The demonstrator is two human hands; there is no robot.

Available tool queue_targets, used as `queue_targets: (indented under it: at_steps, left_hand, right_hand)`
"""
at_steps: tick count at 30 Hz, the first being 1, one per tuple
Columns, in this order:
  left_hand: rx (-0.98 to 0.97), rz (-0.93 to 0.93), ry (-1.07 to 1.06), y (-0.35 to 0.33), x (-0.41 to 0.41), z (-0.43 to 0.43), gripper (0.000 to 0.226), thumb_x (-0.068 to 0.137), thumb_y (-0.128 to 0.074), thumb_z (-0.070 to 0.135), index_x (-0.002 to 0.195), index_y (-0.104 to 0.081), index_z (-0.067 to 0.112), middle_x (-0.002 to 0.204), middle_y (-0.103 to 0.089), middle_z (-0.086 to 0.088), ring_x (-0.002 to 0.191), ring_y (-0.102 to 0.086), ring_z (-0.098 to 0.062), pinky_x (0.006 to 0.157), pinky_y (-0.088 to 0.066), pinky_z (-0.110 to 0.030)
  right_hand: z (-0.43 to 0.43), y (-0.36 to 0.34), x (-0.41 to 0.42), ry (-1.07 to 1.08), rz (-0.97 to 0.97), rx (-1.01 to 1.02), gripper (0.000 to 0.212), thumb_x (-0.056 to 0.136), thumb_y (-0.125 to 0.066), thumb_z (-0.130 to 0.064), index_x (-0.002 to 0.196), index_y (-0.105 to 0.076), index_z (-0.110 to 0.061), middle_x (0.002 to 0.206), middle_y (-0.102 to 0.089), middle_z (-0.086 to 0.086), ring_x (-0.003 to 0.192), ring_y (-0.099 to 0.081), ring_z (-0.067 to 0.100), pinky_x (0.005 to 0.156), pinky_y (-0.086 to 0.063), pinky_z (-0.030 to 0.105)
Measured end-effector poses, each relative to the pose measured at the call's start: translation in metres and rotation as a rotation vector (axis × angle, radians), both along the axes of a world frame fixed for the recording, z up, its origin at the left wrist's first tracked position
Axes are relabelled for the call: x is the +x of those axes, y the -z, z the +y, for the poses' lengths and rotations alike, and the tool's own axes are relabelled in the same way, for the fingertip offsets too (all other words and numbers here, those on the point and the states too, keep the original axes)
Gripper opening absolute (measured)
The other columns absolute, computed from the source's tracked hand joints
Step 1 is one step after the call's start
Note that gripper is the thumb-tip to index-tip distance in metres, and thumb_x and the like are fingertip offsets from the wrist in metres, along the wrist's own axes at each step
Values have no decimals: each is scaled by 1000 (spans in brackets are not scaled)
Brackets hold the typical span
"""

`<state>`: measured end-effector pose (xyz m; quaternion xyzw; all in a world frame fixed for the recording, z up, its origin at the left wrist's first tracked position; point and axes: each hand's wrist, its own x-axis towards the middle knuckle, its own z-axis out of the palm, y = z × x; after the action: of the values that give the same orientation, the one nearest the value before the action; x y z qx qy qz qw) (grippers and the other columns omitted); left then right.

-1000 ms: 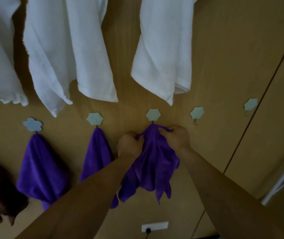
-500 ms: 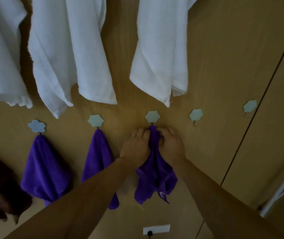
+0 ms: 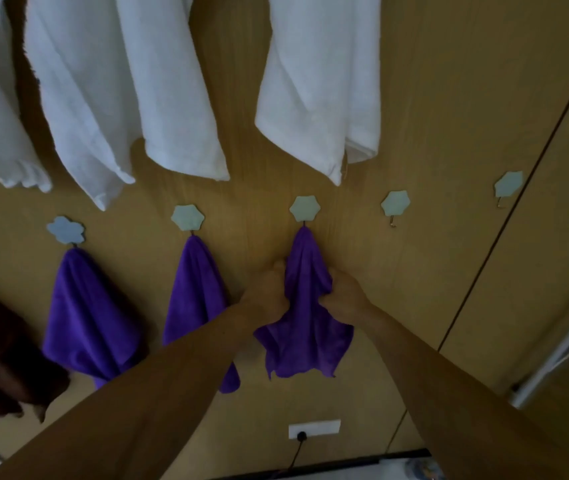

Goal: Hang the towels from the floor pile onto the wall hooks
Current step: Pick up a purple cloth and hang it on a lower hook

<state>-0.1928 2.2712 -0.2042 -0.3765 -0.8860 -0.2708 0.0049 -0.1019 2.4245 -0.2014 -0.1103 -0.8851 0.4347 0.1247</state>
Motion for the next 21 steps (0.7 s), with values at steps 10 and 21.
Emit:
queue_targets:
  at_steps: [10, 21]
  left_hand:
    - [-93, -182, -206, 45, -1, -47, 38, 85, -52, 3, 123, -55, 4, 120, -63, -16, 114, -59, -31, 87, -43, -26]
    - [593, -57, -79, -3, 31, 2, 54, 85, -54, 15, 137, -41, 9, 121, -48, 7, 107, -45, 2, 85, -31, 1]
  right_hand:
    - [43, 56, 30, 122, -417, 241, 42, 78, -62, -14, 120, -64, -13, 115, -69, 12, 106, -65, 26, 82, -50, 28]
    - [-1, 5, 11, 99, 297, 50, 65, 78, -66, -16, 139, -43, -16, 130, -55, -3, 114, -53, 5, 97, -43, 23]
